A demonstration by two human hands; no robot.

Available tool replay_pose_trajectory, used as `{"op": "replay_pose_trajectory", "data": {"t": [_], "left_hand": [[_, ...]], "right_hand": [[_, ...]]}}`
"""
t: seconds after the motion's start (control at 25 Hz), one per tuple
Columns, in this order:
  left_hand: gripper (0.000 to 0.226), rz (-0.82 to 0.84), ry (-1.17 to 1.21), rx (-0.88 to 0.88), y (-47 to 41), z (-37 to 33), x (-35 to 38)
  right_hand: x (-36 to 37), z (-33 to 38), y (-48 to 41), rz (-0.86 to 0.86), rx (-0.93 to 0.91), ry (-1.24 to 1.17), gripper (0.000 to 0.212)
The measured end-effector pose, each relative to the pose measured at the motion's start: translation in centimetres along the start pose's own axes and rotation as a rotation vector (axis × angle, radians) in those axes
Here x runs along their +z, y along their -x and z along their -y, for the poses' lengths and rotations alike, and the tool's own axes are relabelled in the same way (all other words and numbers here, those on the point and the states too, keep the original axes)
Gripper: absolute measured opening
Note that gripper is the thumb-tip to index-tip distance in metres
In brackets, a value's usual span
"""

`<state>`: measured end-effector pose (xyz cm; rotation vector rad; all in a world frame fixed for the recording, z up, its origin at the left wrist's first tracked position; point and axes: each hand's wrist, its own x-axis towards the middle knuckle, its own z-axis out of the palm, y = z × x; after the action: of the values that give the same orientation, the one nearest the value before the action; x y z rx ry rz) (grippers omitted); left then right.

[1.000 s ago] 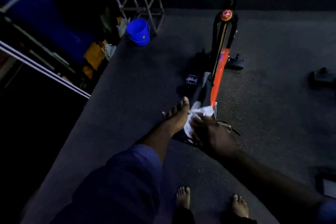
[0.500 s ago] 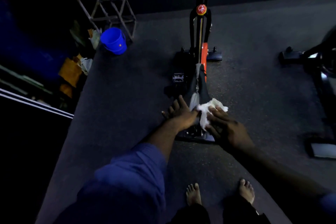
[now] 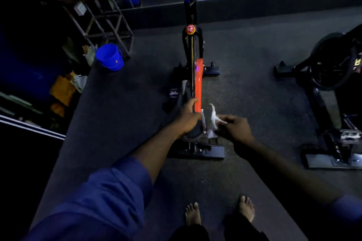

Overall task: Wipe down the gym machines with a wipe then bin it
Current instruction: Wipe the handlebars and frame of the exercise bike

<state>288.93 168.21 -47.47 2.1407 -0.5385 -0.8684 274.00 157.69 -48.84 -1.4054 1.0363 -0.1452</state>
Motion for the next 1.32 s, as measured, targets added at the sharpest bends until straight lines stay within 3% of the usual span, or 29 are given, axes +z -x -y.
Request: {"op": "replay_pose_trajectory", "data": {"t": [0.08,0.28,0.56,0.96,1.32], "left_hand": [[0.051,-0.053,0.131,0.031,0.0,-3.6,1.3],[0.035,-0.055,0.219,0.057,0.4,-11.7,4.0],[0.030,-0.093,0.196,0.144,-0.6,-21.9,5.2],[0.030,-0.172,0.292,0.207,-18.6,-30.7,2.2],[0.023,-0.349,0.396,0.080,-35.7,-35.6,-3.1]], "right_hand": [[-4.6,3.1,0.3,0.081,0.024,-0.150,0.021],[-14.8,8.1,0.2,0.209,-0.054,-0.218,0.025],[-22.8,14.0,-2.8,0.320,-0.166,-0.210,0.021],[-25.9,26.1,-19.1,0.345,-0.266,-0.104,0.029],[-22.7,37.7,-37.1,0.333,-0.250,-0.033,0.019]]}}
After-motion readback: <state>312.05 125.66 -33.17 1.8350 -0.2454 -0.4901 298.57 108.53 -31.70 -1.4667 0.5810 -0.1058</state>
